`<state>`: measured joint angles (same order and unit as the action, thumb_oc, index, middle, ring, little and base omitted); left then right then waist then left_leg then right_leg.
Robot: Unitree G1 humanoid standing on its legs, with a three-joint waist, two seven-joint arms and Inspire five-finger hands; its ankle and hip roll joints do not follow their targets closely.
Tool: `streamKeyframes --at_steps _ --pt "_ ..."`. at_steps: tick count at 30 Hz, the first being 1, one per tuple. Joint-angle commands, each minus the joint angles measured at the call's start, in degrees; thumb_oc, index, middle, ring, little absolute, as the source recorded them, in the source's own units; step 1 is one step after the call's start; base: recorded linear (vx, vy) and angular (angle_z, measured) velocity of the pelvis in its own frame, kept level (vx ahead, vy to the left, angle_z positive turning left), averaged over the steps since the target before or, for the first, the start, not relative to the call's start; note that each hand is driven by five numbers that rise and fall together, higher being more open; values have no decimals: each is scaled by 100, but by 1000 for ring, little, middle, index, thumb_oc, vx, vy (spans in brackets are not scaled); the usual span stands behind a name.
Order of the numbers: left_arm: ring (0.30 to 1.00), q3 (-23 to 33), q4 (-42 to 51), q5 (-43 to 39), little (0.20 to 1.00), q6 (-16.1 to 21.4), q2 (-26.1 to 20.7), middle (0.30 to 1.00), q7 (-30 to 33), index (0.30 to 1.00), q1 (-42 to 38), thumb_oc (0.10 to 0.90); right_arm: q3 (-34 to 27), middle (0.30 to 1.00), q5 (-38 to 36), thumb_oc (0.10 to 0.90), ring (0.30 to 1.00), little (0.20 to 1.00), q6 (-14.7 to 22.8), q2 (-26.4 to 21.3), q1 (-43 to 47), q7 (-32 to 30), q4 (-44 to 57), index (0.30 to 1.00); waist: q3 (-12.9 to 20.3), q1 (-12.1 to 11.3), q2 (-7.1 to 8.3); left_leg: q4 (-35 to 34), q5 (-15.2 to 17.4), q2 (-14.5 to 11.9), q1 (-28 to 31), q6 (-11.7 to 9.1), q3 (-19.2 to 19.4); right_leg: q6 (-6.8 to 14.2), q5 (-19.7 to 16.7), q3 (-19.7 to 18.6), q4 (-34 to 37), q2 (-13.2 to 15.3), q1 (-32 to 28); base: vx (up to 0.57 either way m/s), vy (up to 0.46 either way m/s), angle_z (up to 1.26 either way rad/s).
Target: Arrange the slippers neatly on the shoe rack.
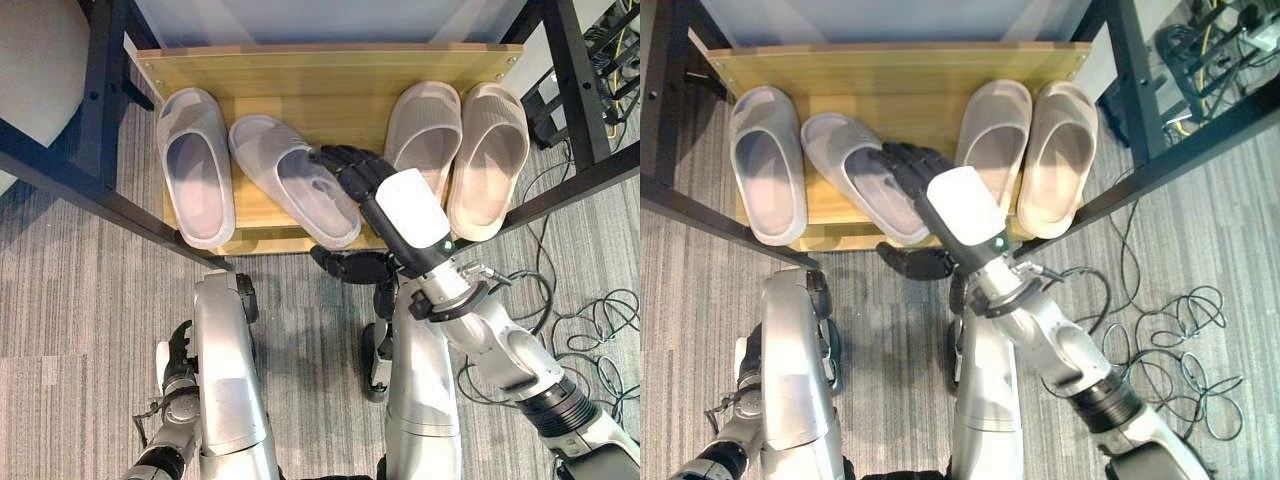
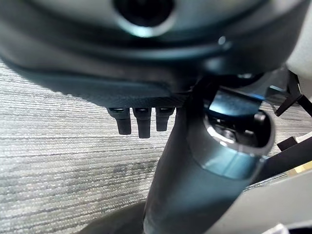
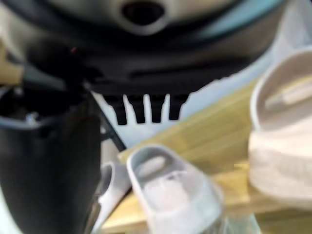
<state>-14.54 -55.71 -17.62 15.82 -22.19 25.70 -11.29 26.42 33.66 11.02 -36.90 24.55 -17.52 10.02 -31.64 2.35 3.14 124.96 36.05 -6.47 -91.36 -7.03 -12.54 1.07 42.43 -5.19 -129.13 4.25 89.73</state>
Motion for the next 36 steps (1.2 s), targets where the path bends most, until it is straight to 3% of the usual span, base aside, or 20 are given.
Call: streamKeyframes --at_steps 1,9,21,25,28,32,36 --pt "900 -274 159 333 900 185 299 900 102 900 107 800 -292 900 -251 800 900 900 408 95 230 -115 1542 900 185 -163 -98 -187 554 354 140 703 -86 -584 120 -230 330 71 22 0 0 0" --pt "900 -256 29 399 900 166 330 900 161 900 131 800 -354 900 -663 800 900 900 456 375 -409 -127 1736 900 185 -102 -80 -184 539 356 140 689 -82 -587 111 -238 341 48 22 0 0 0" --pt "900 -253 -29 429 900 132 359 900 181 900 55 800 -110 900 -837 800 900 900 395 613 -654 51 1679 900 185 -49 -46 -161 547 367 140 686 -115 -606 114 -188 375 54 22 0 -1 -1" --pt "900 -270 -73 386 900 124 372 900 177 900 -11 800 -8 900 -1178 800 900 900 397 720 -561 139 1532 900 185 -61 -47 -144 552 369 140 671 -129 -586 111 -171 372 52 22 0 0 0" --pt "900 -300 -81 365 900 99 342 900 158 900 -70 800 103 900 -1977 800 900 900 479 880 -504 296 1392 900 185 -77 -53 -104 559 387 140 661 -144 -568 107 -183 337 28 22 0 0 0" --pt "900 -303 -103 307 900 72 324 900 139 900 -106 800 115 900 -2428 800 900 900 491 933 -364 282 1218 900 185 -94 -51 -68 565 374 140 647 -138 -575 98 -185 297 36 22 0 0 0" --pt "900 -294 -70 265 900 62 297 900 157 900 -69 800 57 900 -2515 800 900 900 457 939 -191 139 999 900 185 -109 -68 -52 577 369 140 648 -148 -582 76 -187 302 54 22 0 0 0"
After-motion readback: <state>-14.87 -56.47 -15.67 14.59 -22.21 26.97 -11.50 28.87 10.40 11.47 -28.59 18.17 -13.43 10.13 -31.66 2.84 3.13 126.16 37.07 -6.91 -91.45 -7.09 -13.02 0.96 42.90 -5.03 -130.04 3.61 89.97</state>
